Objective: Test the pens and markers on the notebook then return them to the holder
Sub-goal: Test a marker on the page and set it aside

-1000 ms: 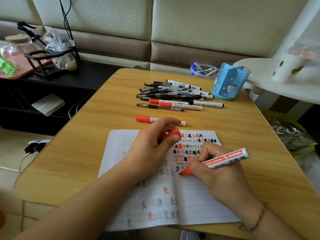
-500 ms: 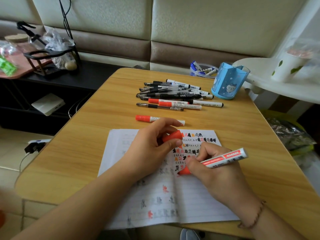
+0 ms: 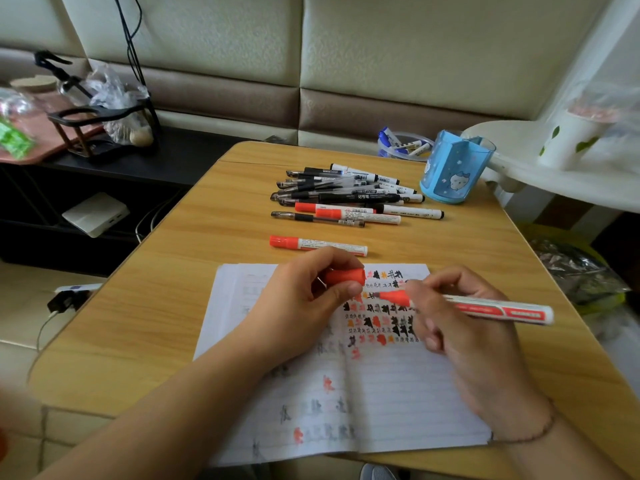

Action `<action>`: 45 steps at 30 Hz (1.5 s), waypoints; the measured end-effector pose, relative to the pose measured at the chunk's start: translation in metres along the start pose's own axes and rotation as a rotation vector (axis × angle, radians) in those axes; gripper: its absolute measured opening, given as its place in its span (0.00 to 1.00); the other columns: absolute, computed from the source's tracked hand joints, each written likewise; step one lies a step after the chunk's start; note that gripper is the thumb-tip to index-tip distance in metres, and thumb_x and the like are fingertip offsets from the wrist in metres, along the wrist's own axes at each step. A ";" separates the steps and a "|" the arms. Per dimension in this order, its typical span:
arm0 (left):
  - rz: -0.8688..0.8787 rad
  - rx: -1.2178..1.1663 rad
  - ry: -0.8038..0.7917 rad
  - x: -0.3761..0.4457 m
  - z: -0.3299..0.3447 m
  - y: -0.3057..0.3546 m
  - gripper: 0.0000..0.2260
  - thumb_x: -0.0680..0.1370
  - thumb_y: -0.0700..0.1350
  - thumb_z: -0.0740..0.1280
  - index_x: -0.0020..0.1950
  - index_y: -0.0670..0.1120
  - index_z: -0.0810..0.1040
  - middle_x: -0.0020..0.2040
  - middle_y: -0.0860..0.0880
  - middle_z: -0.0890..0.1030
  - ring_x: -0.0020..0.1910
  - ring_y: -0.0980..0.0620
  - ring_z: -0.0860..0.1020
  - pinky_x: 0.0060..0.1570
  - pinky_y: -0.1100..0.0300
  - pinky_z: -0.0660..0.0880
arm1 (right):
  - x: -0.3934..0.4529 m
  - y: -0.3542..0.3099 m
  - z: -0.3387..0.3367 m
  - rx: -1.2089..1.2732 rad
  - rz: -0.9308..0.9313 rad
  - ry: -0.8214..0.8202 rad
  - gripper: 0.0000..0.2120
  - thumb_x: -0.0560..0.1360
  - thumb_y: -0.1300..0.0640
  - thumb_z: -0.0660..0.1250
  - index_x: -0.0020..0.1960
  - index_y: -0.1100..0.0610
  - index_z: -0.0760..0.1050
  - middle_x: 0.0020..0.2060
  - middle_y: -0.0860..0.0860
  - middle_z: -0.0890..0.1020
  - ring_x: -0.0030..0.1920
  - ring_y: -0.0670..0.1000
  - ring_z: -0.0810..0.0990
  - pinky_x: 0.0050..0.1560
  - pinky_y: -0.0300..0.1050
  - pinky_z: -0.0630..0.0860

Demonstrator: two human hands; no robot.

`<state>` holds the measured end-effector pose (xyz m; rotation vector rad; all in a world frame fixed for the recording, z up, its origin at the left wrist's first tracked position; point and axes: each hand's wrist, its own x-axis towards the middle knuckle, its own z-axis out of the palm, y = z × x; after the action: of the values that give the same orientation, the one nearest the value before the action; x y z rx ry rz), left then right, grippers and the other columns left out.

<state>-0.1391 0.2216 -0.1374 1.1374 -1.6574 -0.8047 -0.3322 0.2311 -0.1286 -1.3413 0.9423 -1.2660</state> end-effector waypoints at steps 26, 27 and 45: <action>0.328 0.255 -0.102 -0.005 0.003 0.013 0.12 0.81 0.47 0.57 0.52 0.44 0.78 0.43 0.55 0.78 0.41 0.60 0.75 0.43 0.70 0.69 | -0.003 0.000 0.018 0.028 -0.150 -0.106 0.13 0.73 0.52 0.65 0.36 0.61 0.75 0.29 0.58 0.81 0.23 0.51 0.76 0.24 0.36 0.70; 0.324 0.247 -0.111 -0.006 0.002 0.014 0.11 0.81 0.47 0.58 0.52 0.44 0.78 0.43 0.55 0.78 0.42 0.60 0.76 0.43 0.69 0.69 | -0.004 0.000 0.017 0.016 -0.165 -0.111 0.13 0.73 0.52 0.65 0.36 0.61 0.74 0.29 0.58 0.80 0.23 0.52 0.75 0.25 0.36 0.70; 0.166 0.338 -0.085 -0.007 0.003 -0.006 0.21 0.79 0.56 0.59 0.71 0.53 0.65 0.60 0.60 0.68 0.62 0.61 0.66 0.64 0.58 0.66 | 0.003 -0.022 -0.077 -1.332 -0.494 -0.005 0.20 0.71 0.50 0.72 0.62 0.47 0.76 0.53 0.46 0.81 0.49 0.45 0.77 0.40 0.37 0.74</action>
<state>-0.1394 0.2264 -0.1463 1.1860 -1.9826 -0.4836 -0.4095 0.2204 -0.1124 -2.7152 1.6170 -0.9009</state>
